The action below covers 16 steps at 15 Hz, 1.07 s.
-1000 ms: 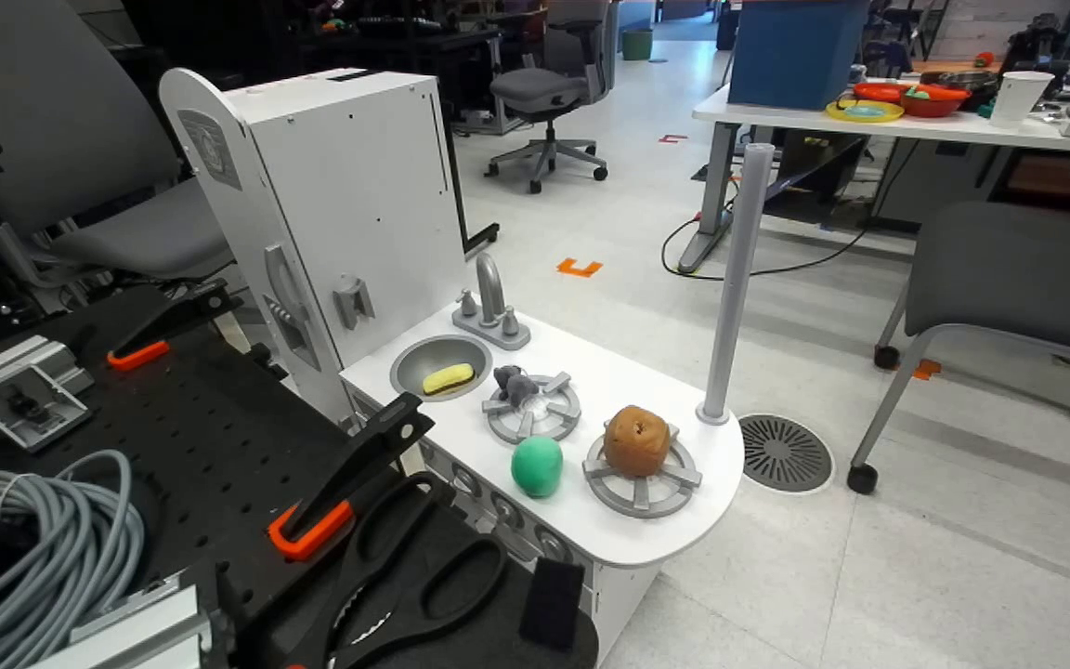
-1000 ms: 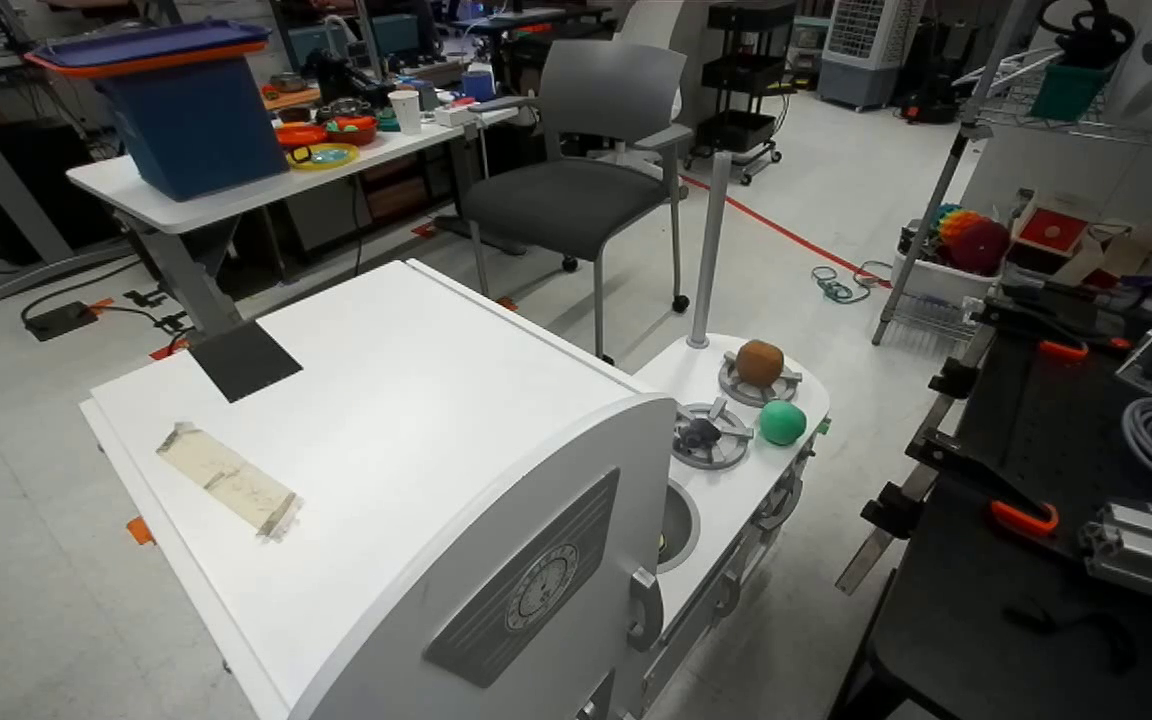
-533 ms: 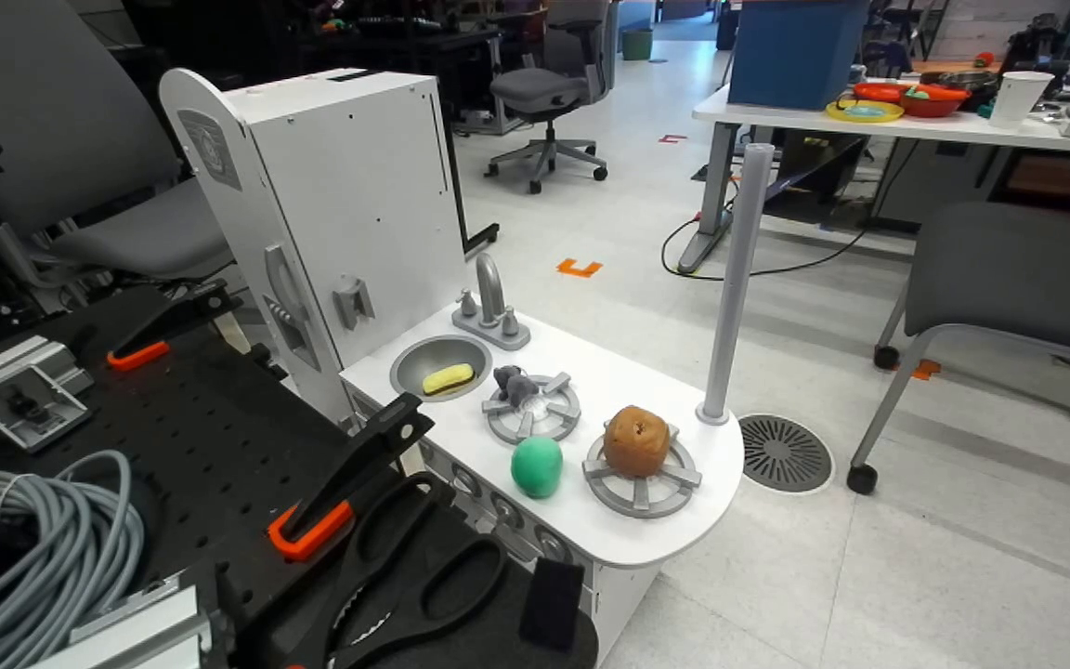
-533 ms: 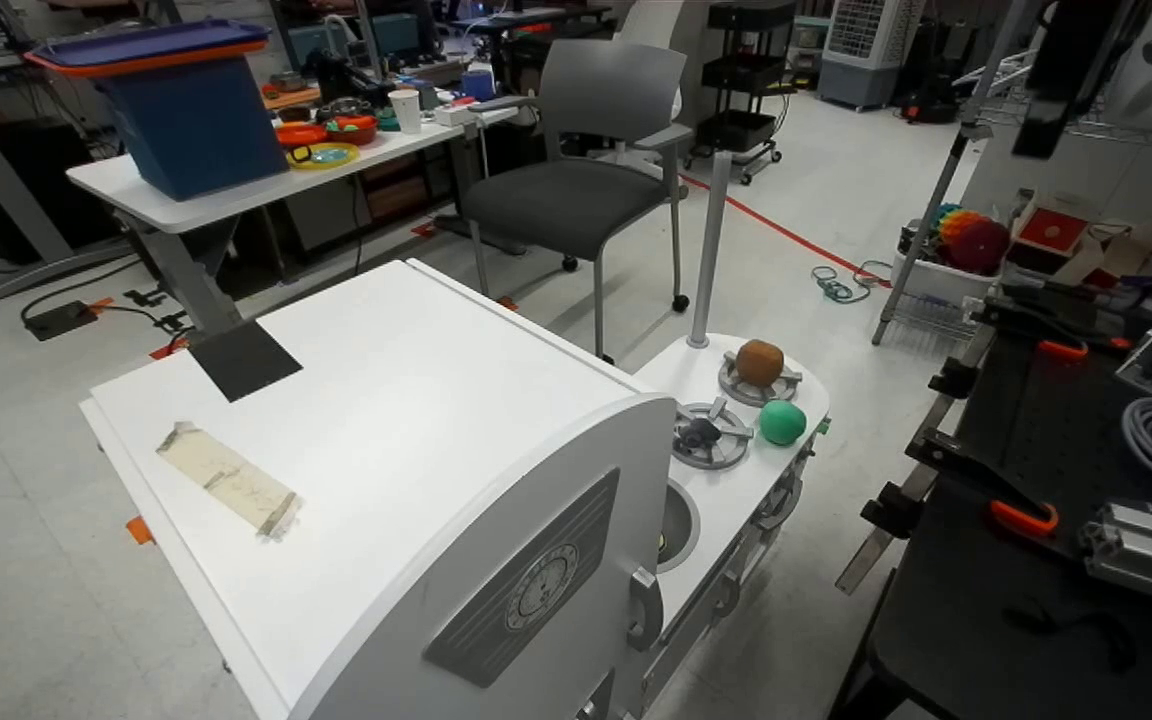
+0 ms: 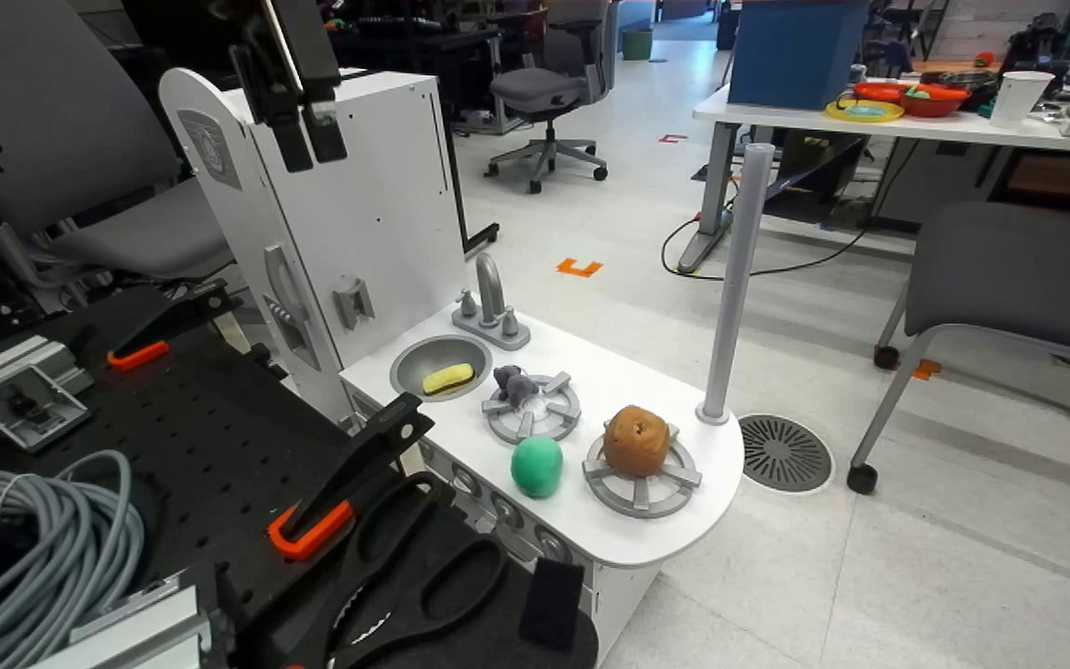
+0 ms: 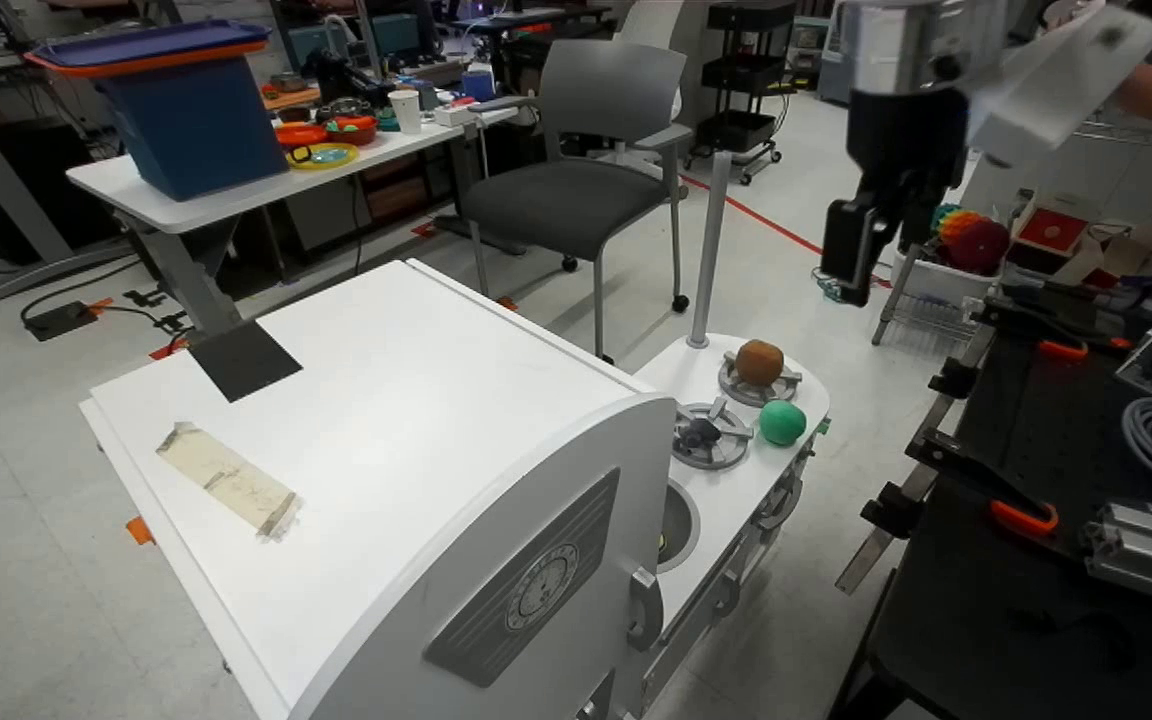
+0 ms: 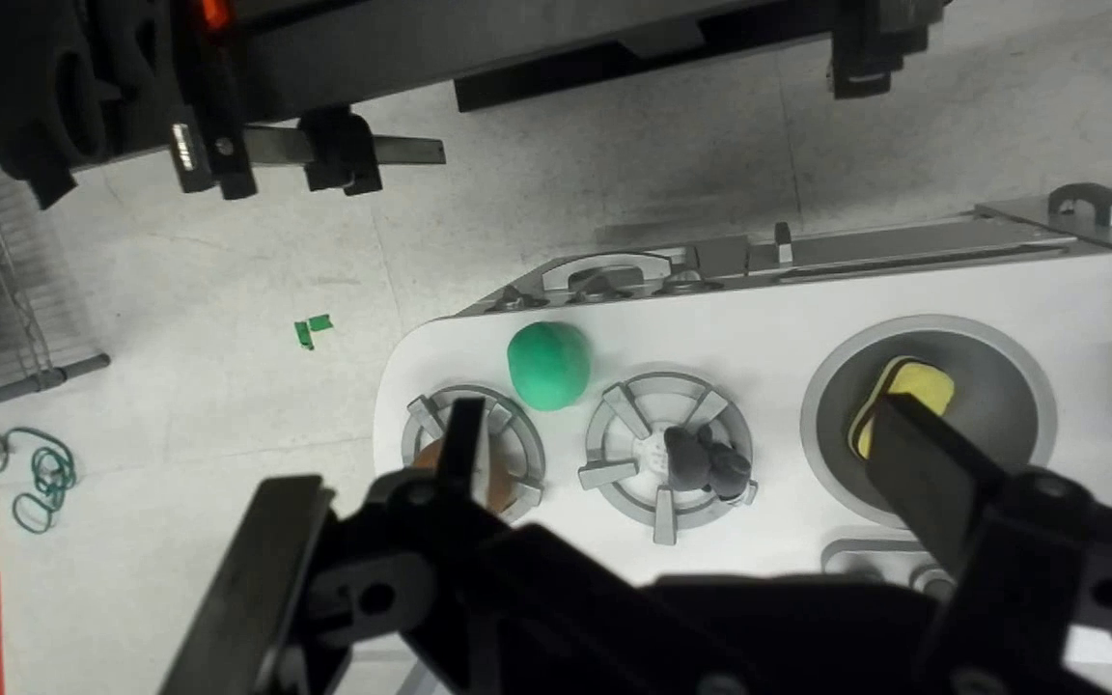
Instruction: Remove the yellow plush from the sink
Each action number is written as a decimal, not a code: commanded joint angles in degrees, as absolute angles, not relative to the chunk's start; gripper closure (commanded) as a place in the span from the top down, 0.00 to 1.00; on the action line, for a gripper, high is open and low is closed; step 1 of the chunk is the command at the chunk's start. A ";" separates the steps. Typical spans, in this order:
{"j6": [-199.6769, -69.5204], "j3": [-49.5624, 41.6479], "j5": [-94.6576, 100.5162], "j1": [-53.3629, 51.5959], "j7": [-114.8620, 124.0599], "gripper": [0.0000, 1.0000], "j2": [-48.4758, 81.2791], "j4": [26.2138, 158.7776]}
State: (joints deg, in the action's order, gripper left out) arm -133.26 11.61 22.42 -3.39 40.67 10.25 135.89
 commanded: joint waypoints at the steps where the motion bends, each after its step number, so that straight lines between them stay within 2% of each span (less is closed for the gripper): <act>1: -136.59 6.53 23.75 -8.78 46.91 1.00 24.93 124.13; 7: -152.01 2.99 10.72 -12.79 44.31 1.00 46.02 110.78; 16: -169.63 4.39 -5.15 -13.24 36.67 1.00 68.51 95.50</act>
State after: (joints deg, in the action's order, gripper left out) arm -166.78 4.19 -0.96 -12.41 39.99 61.99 102.92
